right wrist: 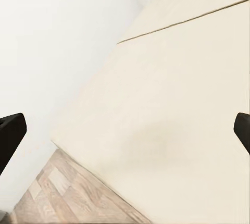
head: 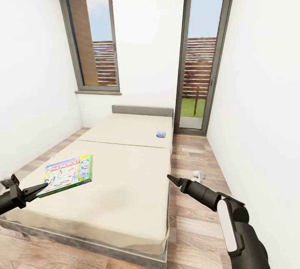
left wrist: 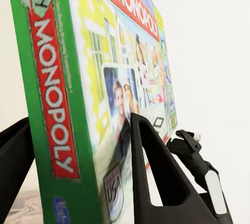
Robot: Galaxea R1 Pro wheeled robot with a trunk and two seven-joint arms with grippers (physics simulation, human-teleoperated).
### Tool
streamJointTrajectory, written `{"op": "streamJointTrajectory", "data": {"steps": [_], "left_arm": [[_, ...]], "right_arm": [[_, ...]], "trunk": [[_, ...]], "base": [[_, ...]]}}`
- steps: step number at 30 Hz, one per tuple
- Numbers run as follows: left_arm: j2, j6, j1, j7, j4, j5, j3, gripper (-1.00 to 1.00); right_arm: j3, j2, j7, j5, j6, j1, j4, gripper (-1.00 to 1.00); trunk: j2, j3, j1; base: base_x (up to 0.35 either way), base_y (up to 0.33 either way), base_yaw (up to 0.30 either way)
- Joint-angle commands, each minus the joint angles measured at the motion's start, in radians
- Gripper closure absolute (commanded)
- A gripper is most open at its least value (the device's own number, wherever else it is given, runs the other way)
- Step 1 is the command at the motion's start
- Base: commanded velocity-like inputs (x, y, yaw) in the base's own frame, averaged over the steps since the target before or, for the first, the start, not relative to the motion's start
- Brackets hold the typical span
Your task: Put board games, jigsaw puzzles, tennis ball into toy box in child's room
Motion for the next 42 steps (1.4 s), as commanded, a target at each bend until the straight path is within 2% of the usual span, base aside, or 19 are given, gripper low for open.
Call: {"op": "streamJointTrajectory", "data": {"steps": [1,17,21,35,42], "left_arm": [[0.0,0.011,-0.001,-0.003,0.0,0.001,0.0,1.0],[0.0,0.01,-0.001,-0.002,0.0,0.0,0.0,1.0],[0.0,0.009,-0.001,-0.002,0.0,-0.001,0.0,1.0],[0.0,0.009,-0.001,-0.002,0.0,-0.002,0.0,1.0],[0.0,0.008,-0.001,-0.001,0.0,-0.003,0.0,1.0]], "right_arm": [[-0.003,0.001,0.004,0.0,0.003,-0.001,0.0,-1.0],[0.0,0.004,0.002,0.01,-0.008,-0.001,0.003,-1.0],[0.016,0.005,0.001,0.012,-0.008,-0.001,0.004,-1.0],[0.019,0.005,0.0,0.013,-0.011,-0.001,0.006,-1.0],[0.035,0.005,0.0,0.014,-0.012,-0.001,0.007,-1.0]], "trunk": [[0.007,0.002,-0.004],[0.119,0.044,-0.065],[0.147,0.054,-0.081],[0.245,0.09,-0.134],[0.294,0.108,-0.161]], "base": [[0.0,0.0,0.291],[0.0,0.0,0.285],[0.0,0.0,0.282],[0.0,0.0,0.282],[0.0,0.0,0.282]]}}
